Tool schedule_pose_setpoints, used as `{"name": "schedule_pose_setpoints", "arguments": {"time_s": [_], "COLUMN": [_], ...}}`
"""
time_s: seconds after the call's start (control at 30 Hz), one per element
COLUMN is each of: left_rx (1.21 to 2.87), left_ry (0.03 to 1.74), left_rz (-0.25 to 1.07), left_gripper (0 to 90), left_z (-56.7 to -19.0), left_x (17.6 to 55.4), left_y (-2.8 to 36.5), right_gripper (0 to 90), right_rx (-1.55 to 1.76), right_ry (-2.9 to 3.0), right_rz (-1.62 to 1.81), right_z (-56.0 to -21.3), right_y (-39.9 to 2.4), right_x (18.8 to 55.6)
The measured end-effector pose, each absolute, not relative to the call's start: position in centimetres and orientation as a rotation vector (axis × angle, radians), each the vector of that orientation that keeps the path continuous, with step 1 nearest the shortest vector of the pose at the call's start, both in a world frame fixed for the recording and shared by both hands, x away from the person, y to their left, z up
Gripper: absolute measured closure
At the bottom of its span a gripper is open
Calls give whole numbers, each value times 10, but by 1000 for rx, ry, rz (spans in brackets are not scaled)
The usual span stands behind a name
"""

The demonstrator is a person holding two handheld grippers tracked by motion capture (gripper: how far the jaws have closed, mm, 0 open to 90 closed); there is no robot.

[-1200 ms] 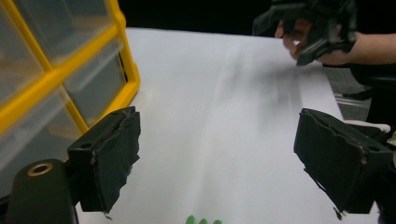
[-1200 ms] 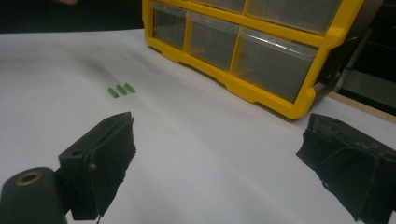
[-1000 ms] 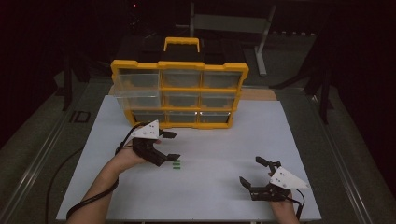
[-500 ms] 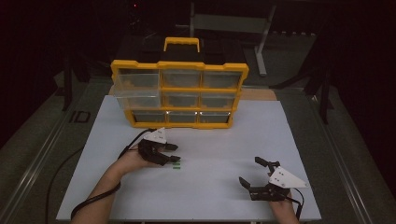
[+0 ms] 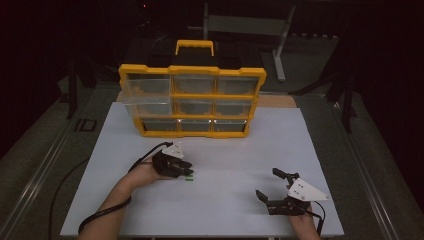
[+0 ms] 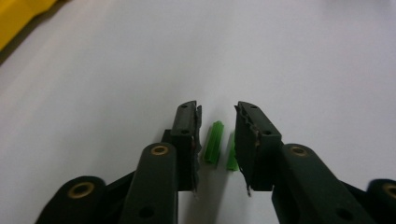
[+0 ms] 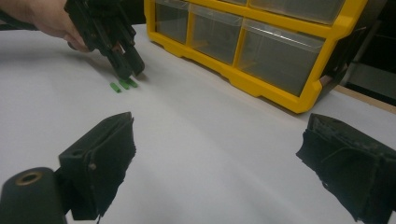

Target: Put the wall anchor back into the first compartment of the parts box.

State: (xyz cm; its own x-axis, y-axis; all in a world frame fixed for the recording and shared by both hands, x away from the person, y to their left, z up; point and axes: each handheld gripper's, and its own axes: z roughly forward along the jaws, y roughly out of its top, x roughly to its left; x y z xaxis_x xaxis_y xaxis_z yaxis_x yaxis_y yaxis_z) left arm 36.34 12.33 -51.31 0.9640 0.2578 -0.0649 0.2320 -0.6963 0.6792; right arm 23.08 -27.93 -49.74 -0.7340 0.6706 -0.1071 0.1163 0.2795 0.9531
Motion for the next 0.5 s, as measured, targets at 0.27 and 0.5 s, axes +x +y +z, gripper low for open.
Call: {"name": "schedule_pose_setpoints", "arguments": {"time_s": [0.27, 0.5], "left_rx": [2424, 2457], "left_ry": [313, 291], "left_rz": [84, 83], "left_gripper": [755, 833], "left_z": [-515, -512], "left_x": [366, 366], "left_y": [117, 112], "right_gripper": [94, 94], "right_rx": [707, 706], "right_ry": [2054, 2062], "right_rz": [1470, 1464], "right_z": [-497, -498], "right_y": [-280, -279], "right_x": [231, 231]}}
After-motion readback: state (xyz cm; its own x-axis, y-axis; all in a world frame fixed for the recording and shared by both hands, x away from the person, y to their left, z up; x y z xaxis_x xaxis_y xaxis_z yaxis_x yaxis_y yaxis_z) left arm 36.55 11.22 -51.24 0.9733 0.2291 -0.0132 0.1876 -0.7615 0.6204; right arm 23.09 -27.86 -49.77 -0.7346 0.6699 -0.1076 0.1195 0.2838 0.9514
